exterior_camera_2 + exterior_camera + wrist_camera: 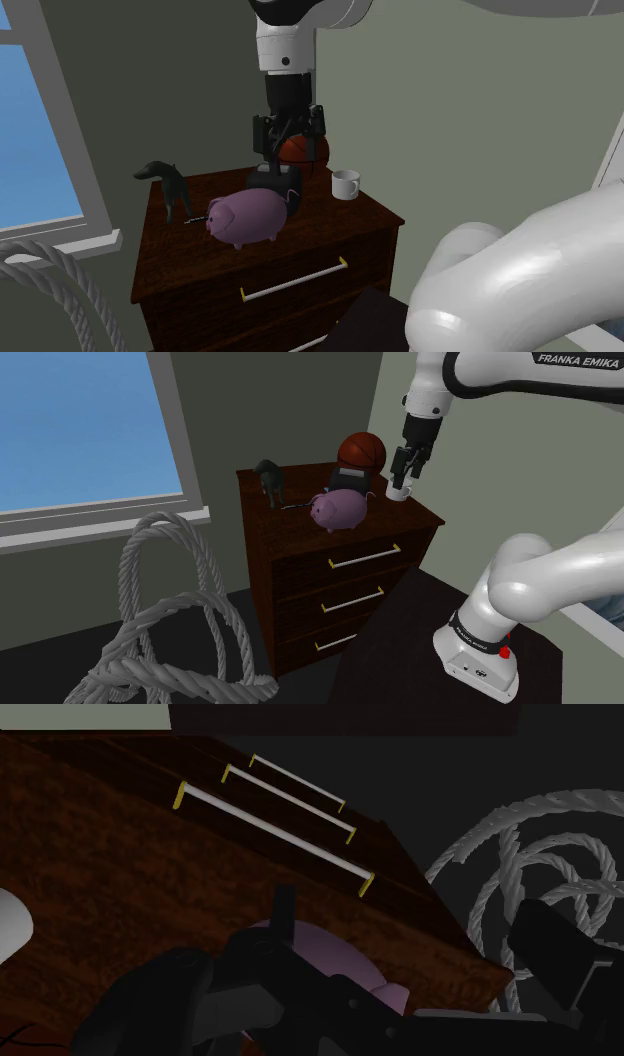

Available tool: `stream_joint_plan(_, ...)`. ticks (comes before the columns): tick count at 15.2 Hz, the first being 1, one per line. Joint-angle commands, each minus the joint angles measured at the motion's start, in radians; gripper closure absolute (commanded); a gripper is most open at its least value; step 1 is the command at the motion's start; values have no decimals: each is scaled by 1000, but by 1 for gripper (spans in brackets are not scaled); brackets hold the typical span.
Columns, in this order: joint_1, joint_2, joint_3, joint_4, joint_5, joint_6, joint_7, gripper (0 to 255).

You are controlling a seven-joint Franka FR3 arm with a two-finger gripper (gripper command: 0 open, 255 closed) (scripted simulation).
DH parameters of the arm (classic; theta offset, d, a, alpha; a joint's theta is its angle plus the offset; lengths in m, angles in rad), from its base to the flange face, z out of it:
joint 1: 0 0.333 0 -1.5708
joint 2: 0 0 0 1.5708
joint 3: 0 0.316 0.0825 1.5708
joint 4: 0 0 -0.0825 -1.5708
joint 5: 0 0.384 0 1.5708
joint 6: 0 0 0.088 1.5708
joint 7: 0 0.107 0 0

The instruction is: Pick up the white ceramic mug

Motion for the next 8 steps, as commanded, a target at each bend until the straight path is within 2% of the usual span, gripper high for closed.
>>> stream_joint_plan(1,0,0,0,0,0,0,0,0)
stream_joint_plan(8,-49,113,-128,-14,-86,126,-135,0)
